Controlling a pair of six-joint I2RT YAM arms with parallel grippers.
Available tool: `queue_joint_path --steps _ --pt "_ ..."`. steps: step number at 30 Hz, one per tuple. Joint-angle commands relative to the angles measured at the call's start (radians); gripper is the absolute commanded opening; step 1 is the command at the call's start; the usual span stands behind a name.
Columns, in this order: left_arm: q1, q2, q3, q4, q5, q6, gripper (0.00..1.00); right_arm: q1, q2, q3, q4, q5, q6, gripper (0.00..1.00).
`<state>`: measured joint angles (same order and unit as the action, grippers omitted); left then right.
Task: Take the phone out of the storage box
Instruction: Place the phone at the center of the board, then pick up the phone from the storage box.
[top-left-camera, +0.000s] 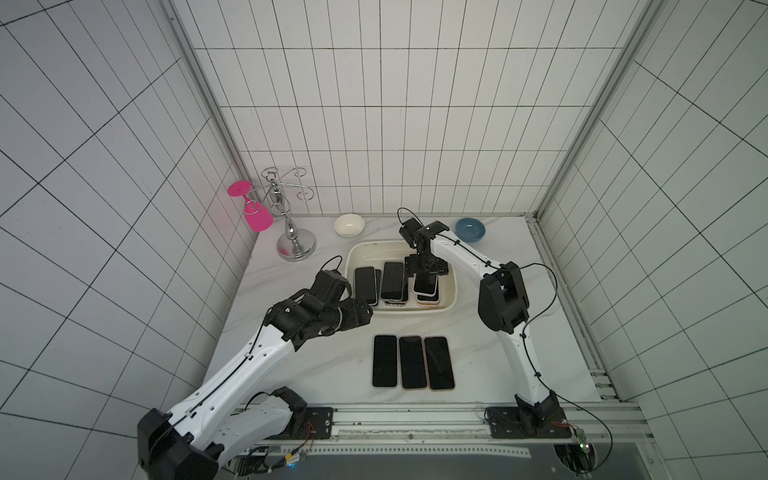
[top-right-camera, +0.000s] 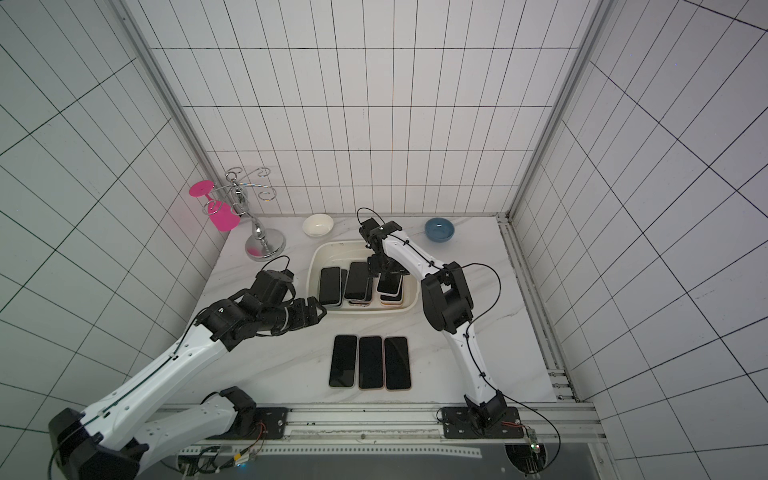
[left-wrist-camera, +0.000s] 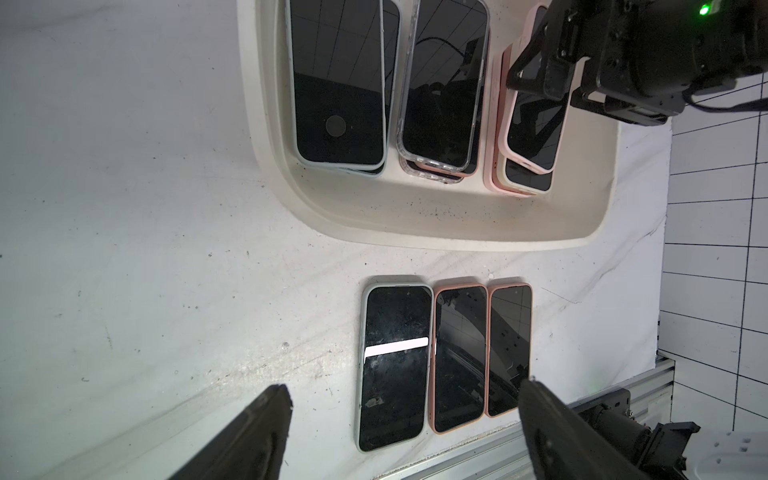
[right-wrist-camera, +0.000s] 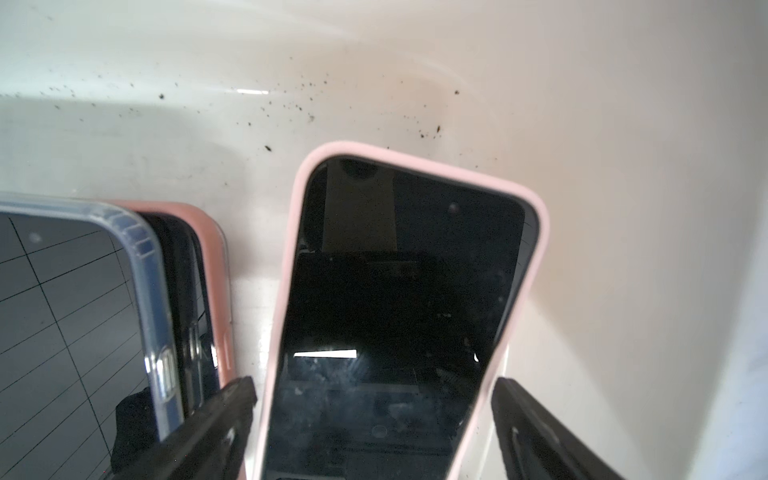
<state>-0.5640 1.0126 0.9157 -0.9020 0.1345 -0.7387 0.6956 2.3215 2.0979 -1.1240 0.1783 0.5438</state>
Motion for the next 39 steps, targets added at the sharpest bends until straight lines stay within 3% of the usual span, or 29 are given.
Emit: queue_joint_path --steps 1,19,29,31,33,35,39 --pt "0.008 -0.016 -0.014 0.001 -0.003 0.022 0.9 0.008 0.03 -0.008 -0.007 0.015 0.013 0.89" --pt "0.031 -0.012 -0.022 -0.005 0.011 0.032 0.9 0.002 0.024 -0.076 0.015 0.002 -0.004 0.79" --pt "0.052 -0.01 -0.029 0.002 0.02 0.041 0.9 0.001 -0.028 -0.122 0.039 0.003 -0.034 0.57" --pt "0.057 -0.009 -0.028 0.004 0.022 0.043 0.9 0.001 -0.048 -0.141 0.047 0.007 -0.036 0.6" --pt "0.059 -0.009 -0.029 0.009 0.025 0.047 0.9 -0.001 -0.069 -0.163 0.052 0.007 -0.029 0.73" --pt "0.061 -0.006 -0.027 0.011 0.028 0.051 0.9 -0.002 -0.083 -0.18 0.052 0.003 -0.019 0.79" --pt "0.067 0.003 -0.026 0.008 0.036 0.06 0.9 -0.002 -0.093 -0.21 0.063 -0.034 0.003 0.82"
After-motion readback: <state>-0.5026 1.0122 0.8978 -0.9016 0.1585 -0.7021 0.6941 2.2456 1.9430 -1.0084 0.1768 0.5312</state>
